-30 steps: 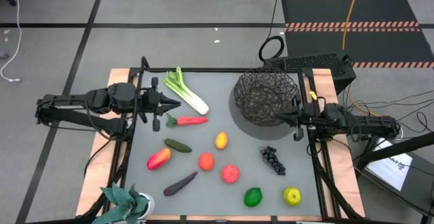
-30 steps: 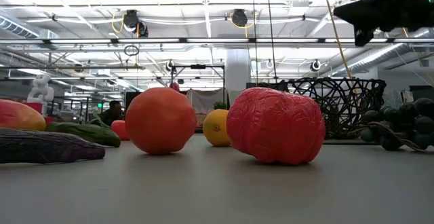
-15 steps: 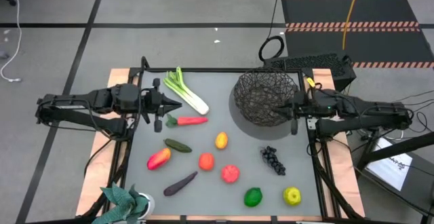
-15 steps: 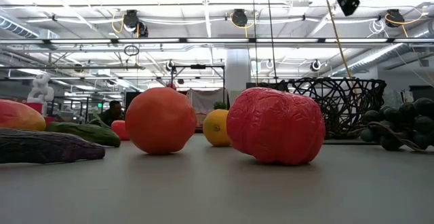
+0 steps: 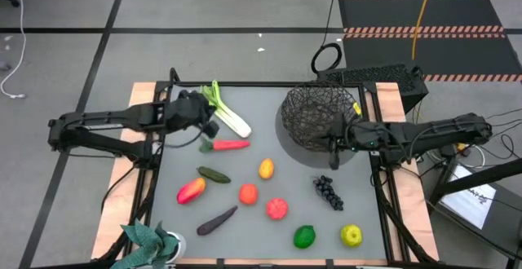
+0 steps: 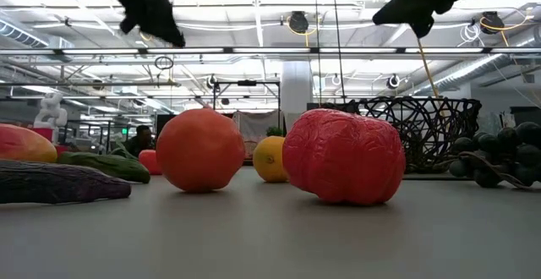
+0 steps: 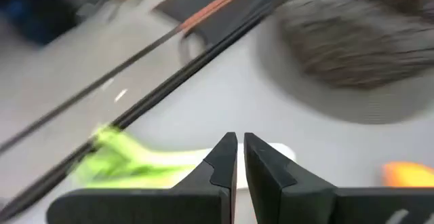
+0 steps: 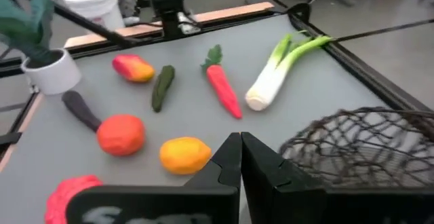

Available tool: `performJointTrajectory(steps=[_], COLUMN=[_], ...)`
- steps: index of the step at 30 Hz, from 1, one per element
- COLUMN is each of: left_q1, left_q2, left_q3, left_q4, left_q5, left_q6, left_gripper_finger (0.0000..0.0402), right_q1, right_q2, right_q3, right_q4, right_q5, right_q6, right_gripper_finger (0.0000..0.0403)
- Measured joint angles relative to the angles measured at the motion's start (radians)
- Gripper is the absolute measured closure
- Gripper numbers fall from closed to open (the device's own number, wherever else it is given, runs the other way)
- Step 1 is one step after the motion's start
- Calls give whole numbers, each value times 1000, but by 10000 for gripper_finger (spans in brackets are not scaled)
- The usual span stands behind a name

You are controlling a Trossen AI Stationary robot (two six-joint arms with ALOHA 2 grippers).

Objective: Build produce basket
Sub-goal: Put the celery into the black wire basket

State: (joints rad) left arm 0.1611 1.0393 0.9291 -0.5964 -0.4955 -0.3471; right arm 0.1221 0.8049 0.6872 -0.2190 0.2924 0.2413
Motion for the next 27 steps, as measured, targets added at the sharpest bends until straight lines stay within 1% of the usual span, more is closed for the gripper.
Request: performJointTrajectory(steps=[3, 6, 8, 11, 13, 16, 18, 20, 22, 24, 27], left_q1=[63, 112, 133, 160, 172, 192, 208, 225, 242, 260, 286], left_q2=[65, 122, 158, 219, 259, 317, 352, 379, 407, 431, 467], left_q3=[-1, 0, 0, -1, -1, -1, 0, 0, 0, -1, 0], left_q4=[-31, -30, -54, -65, -48, -22, 16, 14, 23, 20, 26], left_q5=[-4, -13, -13, -3, -4, -1, 0, 3, 26, 48, 46], left_q6=[-68, -138, -195, -325, -361, -393, -442, -488, -526, -558, -597], left_gripper_finger=[370, 370, 370, 369, 362, 336, 312, 287, 263, 243, 218], right_q1=[11, 12, 11, 11, 12, 11, 12, 12, 12, 12, 12], right_q2=[16, 21, 22, 21, 20, 22, 23, 23, 24, 24, 24], right_q3=[-11, -11, -11, -11, -11, -11, -11, -11, -17, -29, -46], right_q4=[37, 37, 35, 36, 34, 27, 16, 2, -1, -2, -2], right_q5=[1, 2, 3, 11, 23, 25, 24, 24, 23, 22, 21], right_q6=[-18, -25, -33, -44, -43, -44, -44, -44, -44, -44, -44], right_gripper_finger=[403, 403, 403, 403, 403, 403, 403, 403, 403, 403, 403])
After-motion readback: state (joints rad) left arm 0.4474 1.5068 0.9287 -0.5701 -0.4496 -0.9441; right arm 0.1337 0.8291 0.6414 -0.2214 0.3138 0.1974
